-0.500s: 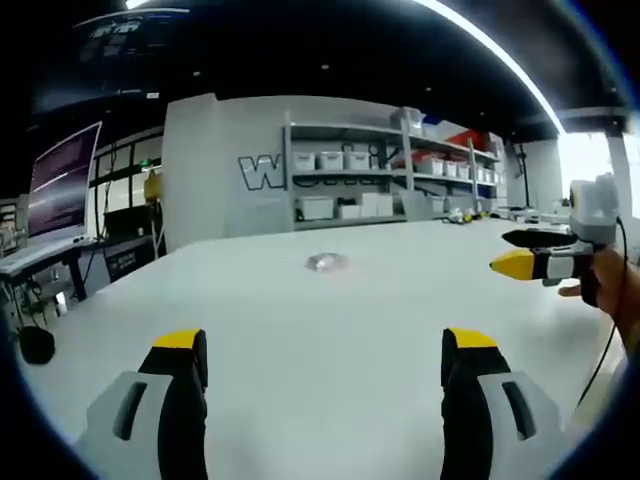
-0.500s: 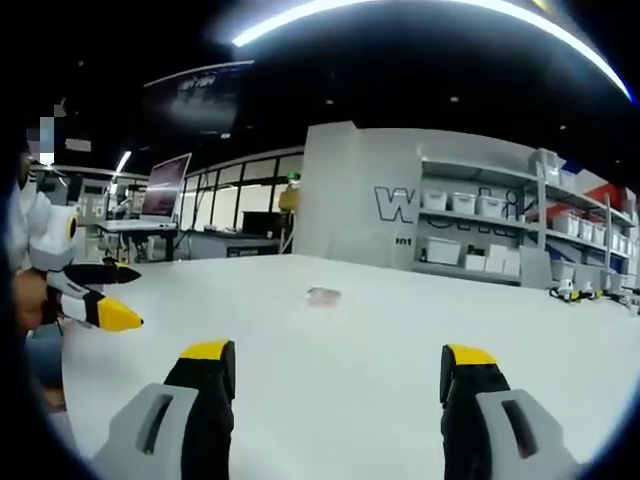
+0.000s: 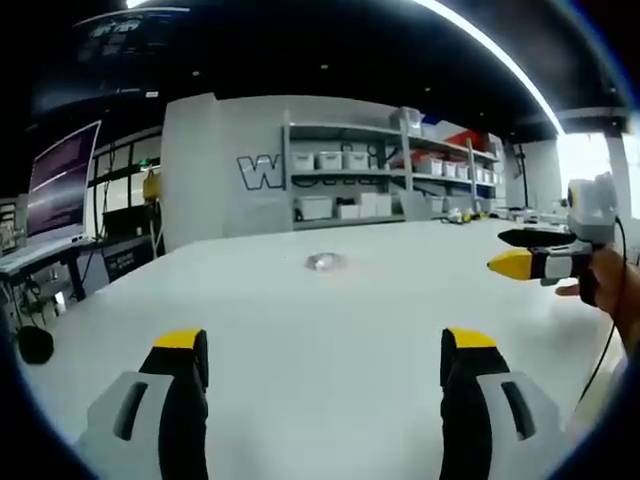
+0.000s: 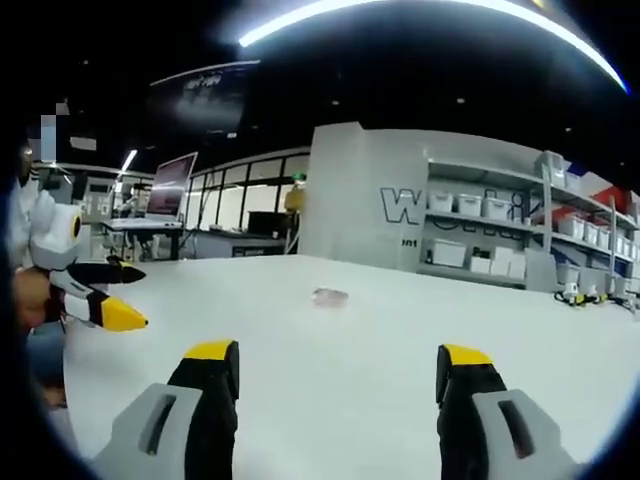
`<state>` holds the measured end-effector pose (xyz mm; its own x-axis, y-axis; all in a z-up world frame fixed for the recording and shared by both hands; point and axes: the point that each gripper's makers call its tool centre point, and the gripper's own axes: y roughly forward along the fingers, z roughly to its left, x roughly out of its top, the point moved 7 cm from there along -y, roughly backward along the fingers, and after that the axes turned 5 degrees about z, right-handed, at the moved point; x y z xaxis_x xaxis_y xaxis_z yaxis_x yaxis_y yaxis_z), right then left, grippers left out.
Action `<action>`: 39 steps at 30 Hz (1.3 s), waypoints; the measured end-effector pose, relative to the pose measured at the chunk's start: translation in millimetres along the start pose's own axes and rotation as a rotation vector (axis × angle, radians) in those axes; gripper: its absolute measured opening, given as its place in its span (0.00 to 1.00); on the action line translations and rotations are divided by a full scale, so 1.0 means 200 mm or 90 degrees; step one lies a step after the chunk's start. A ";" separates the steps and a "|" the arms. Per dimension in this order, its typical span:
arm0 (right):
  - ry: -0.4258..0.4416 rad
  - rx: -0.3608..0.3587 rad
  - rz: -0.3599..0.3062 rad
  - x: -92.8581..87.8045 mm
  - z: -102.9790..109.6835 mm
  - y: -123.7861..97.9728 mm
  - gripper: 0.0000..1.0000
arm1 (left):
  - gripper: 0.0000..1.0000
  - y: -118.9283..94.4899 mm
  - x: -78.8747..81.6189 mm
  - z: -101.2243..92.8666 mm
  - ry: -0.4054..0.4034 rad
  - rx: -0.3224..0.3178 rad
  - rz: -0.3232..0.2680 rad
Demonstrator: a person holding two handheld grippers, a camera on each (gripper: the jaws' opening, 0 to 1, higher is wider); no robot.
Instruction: Open the resealable bag by pulling the two sides of the seal apart until the entire bag opening is separated and visibly accessible.
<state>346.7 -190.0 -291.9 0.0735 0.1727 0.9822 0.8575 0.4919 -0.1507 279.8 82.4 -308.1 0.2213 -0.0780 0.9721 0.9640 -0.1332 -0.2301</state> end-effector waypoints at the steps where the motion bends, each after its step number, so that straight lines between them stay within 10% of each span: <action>1: 0.000 0.001 0.000 0.00 0.00 0.00 0.82 | 0.96 0.00 0.00 0.00 -0.001 -0.002 0.000; 39: 0.015 0.020 0.008 -0.03 0.00 -0.01 0.71 | 0.92 0.06 0.00 -0.04 0.028 -0.029 -0.028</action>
<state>344.8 -191.9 -298.1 0.0966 0.1595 0.9825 0.8402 0.5160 -0.1664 289.2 73.2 -311.5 0.1718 -0.1148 0.9784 0.9647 -0.1816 -0.1907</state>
